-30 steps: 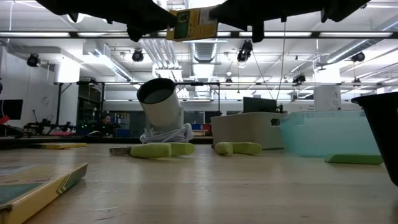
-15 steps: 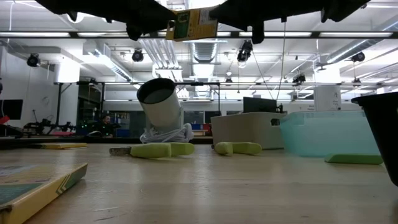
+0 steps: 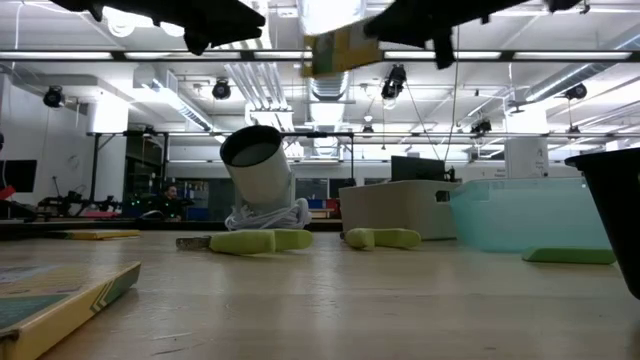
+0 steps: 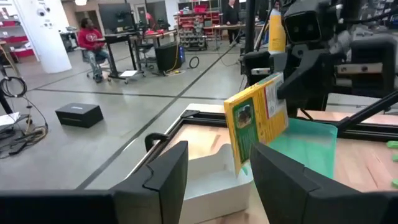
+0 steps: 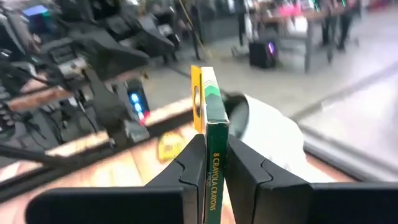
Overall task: Pick & Place School Supplies
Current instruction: Put the yellow crayon box into the green bin
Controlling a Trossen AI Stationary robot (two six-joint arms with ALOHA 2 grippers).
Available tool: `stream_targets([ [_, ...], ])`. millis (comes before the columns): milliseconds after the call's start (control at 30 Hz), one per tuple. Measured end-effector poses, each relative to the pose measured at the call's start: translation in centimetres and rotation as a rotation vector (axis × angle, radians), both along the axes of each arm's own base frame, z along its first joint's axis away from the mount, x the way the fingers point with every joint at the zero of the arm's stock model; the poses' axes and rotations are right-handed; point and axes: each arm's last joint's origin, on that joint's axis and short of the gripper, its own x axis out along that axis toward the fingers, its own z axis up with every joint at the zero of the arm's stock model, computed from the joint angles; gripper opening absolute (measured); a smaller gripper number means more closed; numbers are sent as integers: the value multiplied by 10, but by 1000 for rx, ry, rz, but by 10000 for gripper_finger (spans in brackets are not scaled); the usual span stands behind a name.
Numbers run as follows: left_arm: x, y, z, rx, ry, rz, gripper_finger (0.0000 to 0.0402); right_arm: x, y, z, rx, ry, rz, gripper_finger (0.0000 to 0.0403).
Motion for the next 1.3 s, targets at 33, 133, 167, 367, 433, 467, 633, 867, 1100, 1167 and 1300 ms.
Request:
stream_targets([
  [33,1,0,-1,-1,3,0,179,-5,1,2,30,29,-6,38],
  [133,3,0,-3,-3,15,0,179,-23,3,13,125,111,-31,38],
  [167,4,1,-4,-3,18,0,179,-29,3,17,161,140,-42,38],
  [367,11,1,-8,-1,38,-2,179,-70,3,38,428,312,-187,38],
  [433,12,1,-10,-1,42,-3,179,-80,4,42,490,357,-243,38],
  [467,13,2,-10,-1,42,-3,179,-83,4,43,511,376,-264,38],
  [633,15,2,-13,-3,56,-3,179,-86,9,35,614,442,-291,38],
  [867,17,2,-14,11,66,-4,179,-89,13,-8,787,516,-408,38],
  [1100,17,2,-14,13,69,-4,179,-98,14,-36,916,530,-514,38],
  [1167,17,2,-14,13,69,-4,179,-99,15,-47,936,549,-529,38],
  [1300,17,2,-14,13,69,-4,179,-97,15,-63,947,533,-515,38],
])
